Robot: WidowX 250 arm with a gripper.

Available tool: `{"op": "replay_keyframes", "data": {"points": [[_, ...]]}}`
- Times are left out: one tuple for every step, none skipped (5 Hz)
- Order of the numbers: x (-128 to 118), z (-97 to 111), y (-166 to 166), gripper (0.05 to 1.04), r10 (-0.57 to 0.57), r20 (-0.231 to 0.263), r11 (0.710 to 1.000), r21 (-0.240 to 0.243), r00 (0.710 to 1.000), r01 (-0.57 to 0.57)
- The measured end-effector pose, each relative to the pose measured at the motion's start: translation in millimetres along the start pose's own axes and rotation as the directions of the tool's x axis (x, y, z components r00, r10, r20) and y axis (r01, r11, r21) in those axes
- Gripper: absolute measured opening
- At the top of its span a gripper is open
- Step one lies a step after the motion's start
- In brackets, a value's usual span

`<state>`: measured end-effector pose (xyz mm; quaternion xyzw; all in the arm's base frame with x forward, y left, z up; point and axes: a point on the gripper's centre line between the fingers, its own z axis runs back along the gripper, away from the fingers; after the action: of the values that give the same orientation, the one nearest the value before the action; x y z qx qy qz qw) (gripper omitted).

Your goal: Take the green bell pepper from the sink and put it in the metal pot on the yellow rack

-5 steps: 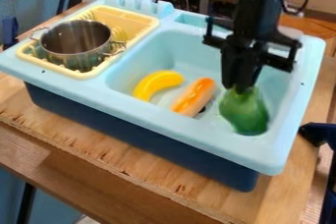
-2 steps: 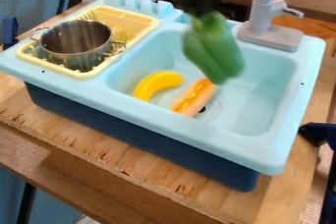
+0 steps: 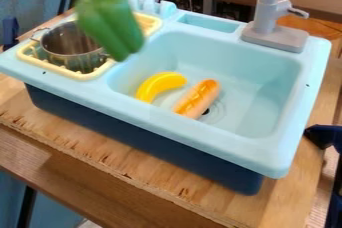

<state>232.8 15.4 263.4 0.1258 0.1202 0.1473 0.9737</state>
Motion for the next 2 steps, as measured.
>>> {"op": "replay_keyframes", "data": {"points": [[-6,-3,31,0.070,0.105,-0.073,0.994,0.044,0.992,-0.102],[-1,-11,61,0.070,0.189,-0.092,0.982,0.012,0.978,-0.189]]}}
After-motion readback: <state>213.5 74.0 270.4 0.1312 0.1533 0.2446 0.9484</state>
